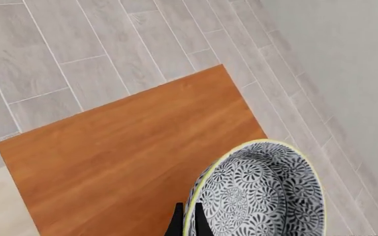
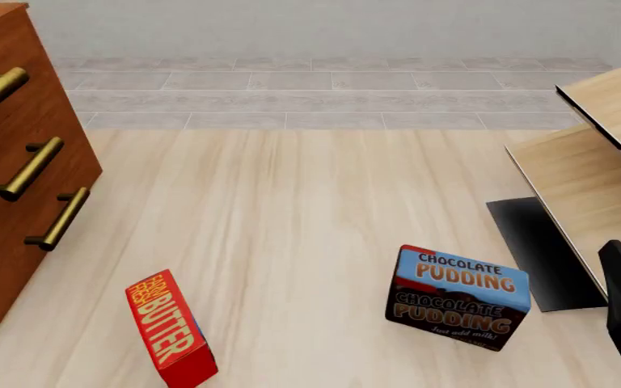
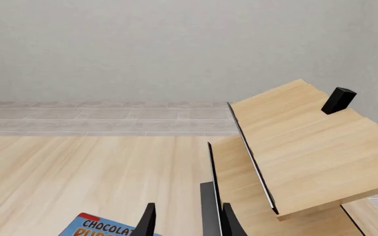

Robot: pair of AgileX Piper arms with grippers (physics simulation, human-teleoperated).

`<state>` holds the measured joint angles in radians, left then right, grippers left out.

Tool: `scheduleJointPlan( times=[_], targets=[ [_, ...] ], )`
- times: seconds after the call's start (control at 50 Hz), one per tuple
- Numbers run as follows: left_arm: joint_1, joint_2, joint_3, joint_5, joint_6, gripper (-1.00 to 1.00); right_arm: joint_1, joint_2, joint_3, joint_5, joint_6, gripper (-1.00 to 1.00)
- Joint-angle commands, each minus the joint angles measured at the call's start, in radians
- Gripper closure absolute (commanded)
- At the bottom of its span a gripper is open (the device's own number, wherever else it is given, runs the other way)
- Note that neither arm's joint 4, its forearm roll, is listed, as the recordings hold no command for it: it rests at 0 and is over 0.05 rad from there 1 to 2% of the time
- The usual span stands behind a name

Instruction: Close the top drawer of the cabinet and put the bowl on top of it.

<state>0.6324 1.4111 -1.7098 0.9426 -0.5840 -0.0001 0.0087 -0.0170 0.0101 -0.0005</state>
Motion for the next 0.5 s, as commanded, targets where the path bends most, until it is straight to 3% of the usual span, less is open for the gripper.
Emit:
scheduleJointPlan(
  times=[0.02, 0.36, 0.38, 0.42, 0.5],
  targets=[
    [-0.009, 0.024, 0.01, -0.027, 0.005, 1.0, 0.0, -0.002, 0.004, -0.002, 0.0, -1.0],
    [-0.017, 0.042, 0.082, -0.077, 0.033, 1.0, 0.0, -0.002, 0.004, -0.002, 0.0, -1.0],
    [-0.017, 0.027, 0.167, -0.145, 0.031, 1.0, 0.0, -0.002, 0.004, -0.002, 0.0, -1.0],
    [-0.012, 0.03, 0.208, -0.186, 0.037, 1.0, 0.0, -0.002, 0.004, -0.002, 0.0, -1.0],
    [-0.007, 0.044, 0.202, -0.191, 0.045, 1.0, 0.0, -0.002, 0.004, -0.002, 0.0, -1.0]
  ],
)
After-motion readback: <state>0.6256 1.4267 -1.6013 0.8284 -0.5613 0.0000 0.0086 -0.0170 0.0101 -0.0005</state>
